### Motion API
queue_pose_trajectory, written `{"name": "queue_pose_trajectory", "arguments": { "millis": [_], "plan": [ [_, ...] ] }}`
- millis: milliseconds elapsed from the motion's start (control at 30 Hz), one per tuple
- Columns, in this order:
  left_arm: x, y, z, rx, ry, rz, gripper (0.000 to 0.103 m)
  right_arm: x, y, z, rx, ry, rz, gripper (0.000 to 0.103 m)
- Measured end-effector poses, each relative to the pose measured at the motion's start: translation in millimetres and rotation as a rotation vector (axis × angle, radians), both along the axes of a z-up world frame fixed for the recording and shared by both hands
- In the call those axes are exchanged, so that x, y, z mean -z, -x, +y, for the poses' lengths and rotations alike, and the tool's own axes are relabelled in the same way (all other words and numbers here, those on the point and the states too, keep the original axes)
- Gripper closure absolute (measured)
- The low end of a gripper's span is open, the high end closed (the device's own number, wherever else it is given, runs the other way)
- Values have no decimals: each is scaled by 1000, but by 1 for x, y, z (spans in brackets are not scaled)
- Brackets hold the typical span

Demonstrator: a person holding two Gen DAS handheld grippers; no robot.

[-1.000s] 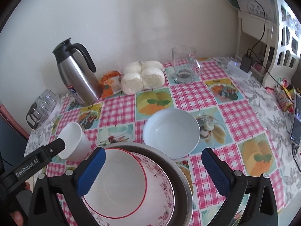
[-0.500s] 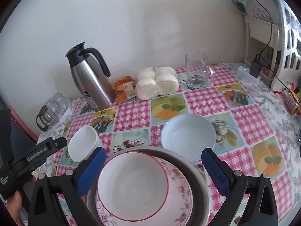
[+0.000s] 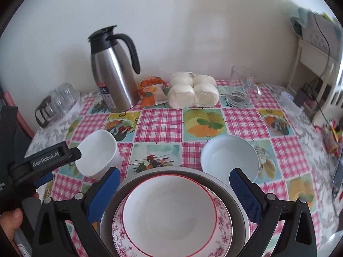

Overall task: Organize plates and bowls
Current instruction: 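Move both grippers toward the white square bowl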

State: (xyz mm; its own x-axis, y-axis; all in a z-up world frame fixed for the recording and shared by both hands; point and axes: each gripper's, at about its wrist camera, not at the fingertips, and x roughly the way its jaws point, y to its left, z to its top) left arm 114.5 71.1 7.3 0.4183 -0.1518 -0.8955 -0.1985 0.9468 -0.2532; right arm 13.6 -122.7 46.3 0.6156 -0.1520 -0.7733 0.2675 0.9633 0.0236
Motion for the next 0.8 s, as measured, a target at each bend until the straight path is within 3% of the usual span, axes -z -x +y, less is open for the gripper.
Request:
{"name": "queue_pose_trajectory", "arguments": {
  "millis": [400, 667, 800],
  "plan": [
    [21, -23, 31, -51, 57, 7, 4, 6, -51, 33, -84, 137, 104, 0],
    [23, -32, 36, -89, 27, -59, 3, 23, -78, 39, -92, 116, 168, 0],
    [35, -42, 39, -71, 107, 2, 3, 31, -92, 44, -108, 85, 203, 0]
  ]
}}
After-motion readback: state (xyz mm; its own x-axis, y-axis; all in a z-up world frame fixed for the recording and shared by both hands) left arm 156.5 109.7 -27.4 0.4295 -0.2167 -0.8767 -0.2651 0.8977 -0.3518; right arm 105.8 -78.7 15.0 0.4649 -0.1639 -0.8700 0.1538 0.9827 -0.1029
